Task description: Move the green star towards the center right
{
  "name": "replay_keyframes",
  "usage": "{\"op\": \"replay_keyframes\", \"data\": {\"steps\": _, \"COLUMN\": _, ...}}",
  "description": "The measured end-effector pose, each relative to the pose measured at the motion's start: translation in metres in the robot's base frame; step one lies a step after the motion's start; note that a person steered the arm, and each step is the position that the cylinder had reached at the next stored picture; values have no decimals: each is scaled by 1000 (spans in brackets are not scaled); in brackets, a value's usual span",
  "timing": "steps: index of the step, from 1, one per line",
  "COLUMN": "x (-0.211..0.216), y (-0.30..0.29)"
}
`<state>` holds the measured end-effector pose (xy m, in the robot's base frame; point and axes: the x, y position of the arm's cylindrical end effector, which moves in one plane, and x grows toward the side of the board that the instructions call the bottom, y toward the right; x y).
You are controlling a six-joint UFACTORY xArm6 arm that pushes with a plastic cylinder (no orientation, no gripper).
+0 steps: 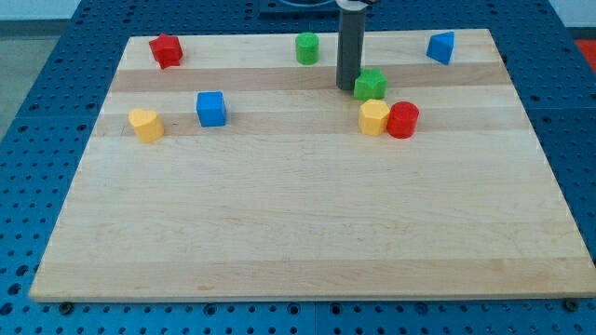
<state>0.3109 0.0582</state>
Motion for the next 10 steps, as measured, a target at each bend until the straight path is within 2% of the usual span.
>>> {"op": "replay_keyframes", "data": {"steps": 4, "x": 3, "y": 63}}
{"op": "replay_keyframes", "data": {"steps": 10, "x": 70, "y": 84}}
